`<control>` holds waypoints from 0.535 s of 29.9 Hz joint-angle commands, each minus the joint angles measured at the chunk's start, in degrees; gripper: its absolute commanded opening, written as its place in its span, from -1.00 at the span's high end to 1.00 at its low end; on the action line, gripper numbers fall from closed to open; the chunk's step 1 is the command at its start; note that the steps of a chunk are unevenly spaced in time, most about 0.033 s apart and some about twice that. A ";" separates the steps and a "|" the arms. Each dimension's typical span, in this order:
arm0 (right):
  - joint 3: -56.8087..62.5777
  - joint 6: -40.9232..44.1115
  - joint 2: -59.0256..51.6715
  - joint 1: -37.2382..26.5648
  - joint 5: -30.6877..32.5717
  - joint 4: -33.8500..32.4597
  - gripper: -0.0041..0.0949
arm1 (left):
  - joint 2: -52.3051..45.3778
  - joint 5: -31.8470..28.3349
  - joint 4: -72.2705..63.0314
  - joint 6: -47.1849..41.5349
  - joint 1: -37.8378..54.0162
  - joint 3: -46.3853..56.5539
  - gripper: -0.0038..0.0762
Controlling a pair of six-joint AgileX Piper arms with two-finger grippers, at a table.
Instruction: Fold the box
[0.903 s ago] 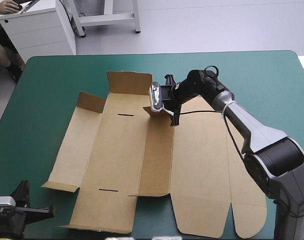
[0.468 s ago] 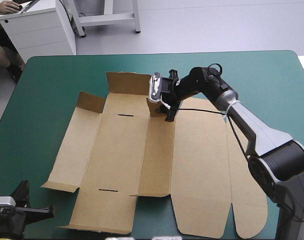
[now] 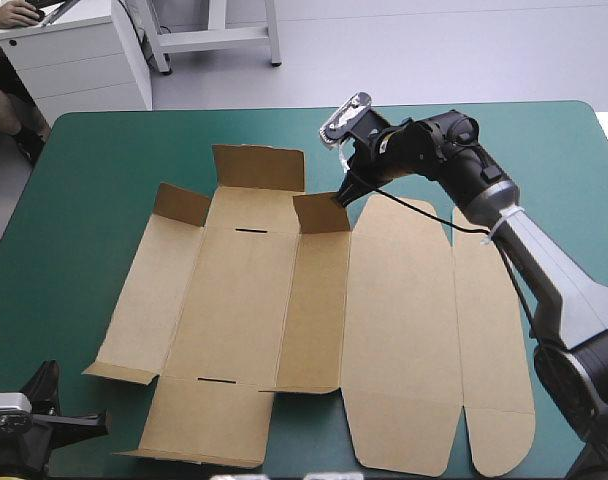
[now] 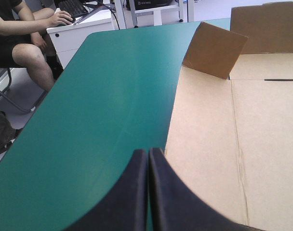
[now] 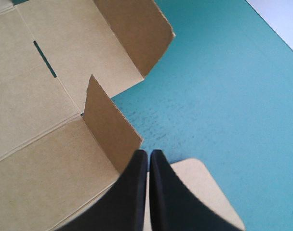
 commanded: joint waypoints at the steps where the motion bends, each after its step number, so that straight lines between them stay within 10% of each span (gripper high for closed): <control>1: -1.92 12.09 -5.21 -0.20 1.17 -3.77 0.96 | -0.75 -4.28 -0.18 -0.28 -0.25 -1.09 0.93; 8: 4.03 21.93 -12.93 -0.20 3.93 -11.27 0.96 | -0.75 -4.28 -0.18 -0.28 -0.25 -1.09 0.81; 16: 22.29 27.64 -28.72 -0.20 -0.62 -15.01 0.96 | -0.75 -4.28 0.01 -0.28 -0.25 -1.09 -0.44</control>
